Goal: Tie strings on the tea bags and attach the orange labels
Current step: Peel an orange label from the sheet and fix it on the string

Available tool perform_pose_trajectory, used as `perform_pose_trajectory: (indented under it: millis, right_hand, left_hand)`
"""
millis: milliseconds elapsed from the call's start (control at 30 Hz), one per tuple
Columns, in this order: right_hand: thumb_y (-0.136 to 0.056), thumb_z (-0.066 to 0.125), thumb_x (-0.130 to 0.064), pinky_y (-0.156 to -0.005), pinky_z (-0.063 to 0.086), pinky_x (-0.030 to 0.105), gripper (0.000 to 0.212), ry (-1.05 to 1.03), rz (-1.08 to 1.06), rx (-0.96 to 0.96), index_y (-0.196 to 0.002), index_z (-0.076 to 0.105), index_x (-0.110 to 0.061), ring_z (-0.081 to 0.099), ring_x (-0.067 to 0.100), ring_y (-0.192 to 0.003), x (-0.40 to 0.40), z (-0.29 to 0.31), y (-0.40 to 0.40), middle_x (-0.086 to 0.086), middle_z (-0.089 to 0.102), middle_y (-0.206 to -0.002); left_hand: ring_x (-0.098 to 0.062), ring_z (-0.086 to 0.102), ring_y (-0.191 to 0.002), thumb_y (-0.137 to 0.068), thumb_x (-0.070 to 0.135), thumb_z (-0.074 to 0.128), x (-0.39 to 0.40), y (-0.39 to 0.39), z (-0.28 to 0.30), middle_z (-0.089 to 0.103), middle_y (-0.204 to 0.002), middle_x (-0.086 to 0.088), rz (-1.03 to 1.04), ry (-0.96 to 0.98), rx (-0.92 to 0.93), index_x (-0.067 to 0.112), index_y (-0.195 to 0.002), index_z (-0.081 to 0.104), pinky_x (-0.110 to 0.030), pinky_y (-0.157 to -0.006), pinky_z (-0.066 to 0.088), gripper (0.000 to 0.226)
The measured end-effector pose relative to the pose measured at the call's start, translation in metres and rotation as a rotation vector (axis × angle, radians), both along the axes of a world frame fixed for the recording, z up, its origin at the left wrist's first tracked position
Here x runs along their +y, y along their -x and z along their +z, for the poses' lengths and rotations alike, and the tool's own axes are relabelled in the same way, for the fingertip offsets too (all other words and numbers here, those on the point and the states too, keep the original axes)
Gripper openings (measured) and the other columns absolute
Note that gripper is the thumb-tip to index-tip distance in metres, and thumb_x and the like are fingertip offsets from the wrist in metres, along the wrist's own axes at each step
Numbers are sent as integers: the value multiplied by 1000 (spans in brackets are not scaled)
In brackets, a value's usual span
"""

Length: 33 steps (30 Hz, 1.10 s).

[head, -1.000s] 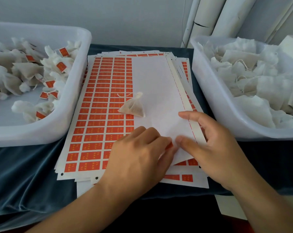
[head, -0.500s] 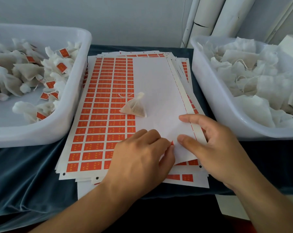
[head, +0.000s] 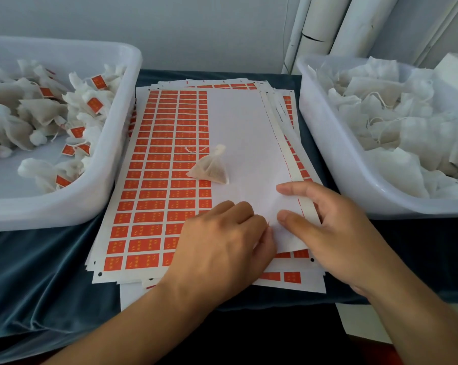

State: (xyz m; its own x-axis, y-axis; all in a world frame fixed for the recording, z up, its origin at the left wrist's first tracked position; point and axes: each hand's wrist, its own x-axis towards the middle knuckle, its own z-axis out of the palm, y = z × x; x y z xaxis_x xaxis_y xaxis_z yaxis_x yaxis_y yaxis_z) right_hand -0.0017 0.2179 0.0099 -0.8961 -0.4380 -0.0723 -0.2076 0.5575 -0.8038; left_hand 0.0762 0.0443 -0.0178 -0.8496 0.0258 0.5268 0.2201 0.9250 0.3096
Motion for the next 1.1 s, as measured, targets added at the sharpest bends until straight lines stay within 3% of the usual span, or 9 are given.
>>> perform_pose_trajectory:
  millis: [100,267,367,467,533,667,867,1100]
  right_hand:
    - [-90,64,-46,-109,49,37,37,-21,16,16,-126,58,-53,51,-5,-128,1,-2,1,-42,53,-127]
    - [-90,65,-48,-99,55,35,38,-30,18,23,-126,55,-57,54,-7,-123,4,-2,3,-37,55,-133]
    - [-90,65,-47,-101,53,29,38,-23,20,24,-126,56,-56,55,-10,-119,6,-2,5,-34,57,-131]
    - [-91,64,-44,-105,52,34,37,-7,17,15,-126,57,-54,56,-5,-123,6,-2,5,-31,59,-134]
    - [-93,65,-42,-109,49,38,36,-4,18,9,-126,57,-53,53,-2,-130,6,-2,4,-27,57,-139]
    - [-94,66,-42,-110,48,42,32,5,22,-28,-123,60,-54,52,2,-133,5,-2,5,-31,56,-136]
    - [-92,64,-45,-109,49,44,31,0,21,-36,-123,62,-51,49,3,-136,4,-3,6,-32,48,-141]
    - [-92,65,-45,-114,44,45,32,-24,49,-23,-123,59,-52,40,1,-141,4,-3,6,-32,45,-145]
  left_hand:
    - [-10,49,-55,-97,35,54,-1,1,-1,59,-67,7,-1,-77,-44,22,-73,71,-31,-46,45,33]
    - [-9,59,-62,-96,38,57,-6,3,1,65,-75,12,19,-249,-136,25,-85,76,-29,-55,54,26]
    - [-6,61,-64,-95,43,57,-7,3,5,64,-77,16,23,-311,-151,29,-86,75,-25,-56,55,24]
    - [-1,62,-71,-92,61,55,-6,1,9,65,-89,22,-49,-242,-190,36,-98,74,-16,-61,55,32]
    - [-1,62,-79,-89,69,56,-5,0,9,66,-97,21,-86,-169,-214,37,-108,73,-18,-65,57,41]
    - [-6,61,-72,-93,54,65,-4,-1,7,70,-90,13,-94,-85,-145,29,-101,77,-27,-58,57,29]
    - [-12,57,-63,-100,40,58,-3,1,3,66,-78,7,-83,-40,-102,22,-86,77,-33,-52,51,30]
    - [-7,61,-67,-96,39,60,-2,3,3,67,-81,15,-79,-235,-195,28,-90,78,-24,-59,54,22]
